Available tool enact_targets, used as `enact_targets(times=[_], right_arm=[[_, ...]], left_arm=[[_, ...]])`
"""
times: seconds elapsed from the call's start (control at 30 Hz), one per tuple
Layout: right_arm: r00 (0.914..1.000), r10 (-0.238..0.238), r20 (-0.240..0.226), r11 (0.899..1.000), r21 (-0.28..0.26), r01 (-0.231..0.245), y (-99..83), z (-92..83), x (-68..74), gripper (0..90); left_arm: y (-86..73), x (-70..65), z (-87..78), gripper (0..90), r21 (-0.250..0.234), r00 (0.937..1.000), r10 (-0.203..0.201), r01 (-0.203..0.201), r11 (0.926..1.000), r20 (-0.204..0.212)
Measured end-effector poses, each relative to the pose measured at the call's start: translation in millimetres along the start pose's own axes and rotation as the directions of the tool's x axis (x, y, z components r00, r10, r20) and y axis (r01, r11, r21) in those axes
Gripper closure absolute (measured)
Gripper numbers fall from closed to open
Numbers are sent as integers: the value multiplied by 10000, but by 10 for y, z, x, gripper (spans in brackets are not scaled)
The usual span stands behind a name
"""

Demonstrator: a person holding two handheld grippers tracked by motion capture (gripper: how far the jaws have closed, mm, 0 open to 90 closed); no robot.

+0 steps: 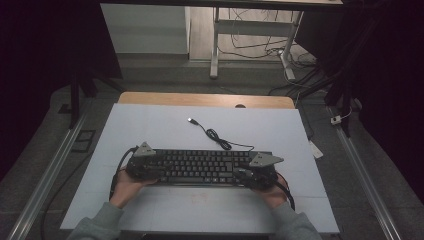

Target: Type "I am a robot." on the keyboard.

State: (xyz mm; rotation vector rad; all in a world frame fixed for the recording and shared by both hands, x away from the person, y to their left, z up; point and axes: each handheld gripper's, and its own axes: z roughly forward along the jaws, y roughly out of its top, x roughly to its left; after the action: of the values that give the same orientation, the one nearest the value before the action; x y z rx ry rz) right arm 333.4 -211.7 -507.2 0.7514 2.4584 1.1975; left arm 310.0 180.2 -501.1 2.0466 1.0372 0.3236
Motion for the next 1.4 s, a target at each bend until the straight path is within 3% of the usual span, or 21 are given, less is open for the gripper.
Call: enact_targets(times=[0.2, 0.37, 0.67, 0.83, 1.0, 1.4], right_arm=[[10000, -44, -14, 10000, -11, 44, 2, 4, 9, 532], [10000, -72, 42, 10000, 30, 72, 2, 10, 15, 532], [9999, -56, 86, 10000, 73, 55, -7, 0, 13, 531], [9999, -90, 65, 9999, 142, 89, -12, 11, 21, 532], [9999, -97, 61, 9999, 136, 96, -17, 13, 21, 532], [9999, -120, 54, 9998, 176, 119, -20, 22, 22, 531]], left_arm=[[31, -10, 48, 425, 58, 10000, 30, -29, 10000, -30], [102, -1, 138, 375, 406, 9999, 154, -155, 9991, 16], [238, -14, 219, 365, 304, 9991, 428, -428, 9986, 15], [265, 6, 241, 424, 268, 9990, 437, -436, 9987, -8], [259, 21, 267, 544, 323, 9982, 561, -567, 9979, 193], [224, 48, 375, 875, 711, 9968, 772, -785, 9944, 207]])
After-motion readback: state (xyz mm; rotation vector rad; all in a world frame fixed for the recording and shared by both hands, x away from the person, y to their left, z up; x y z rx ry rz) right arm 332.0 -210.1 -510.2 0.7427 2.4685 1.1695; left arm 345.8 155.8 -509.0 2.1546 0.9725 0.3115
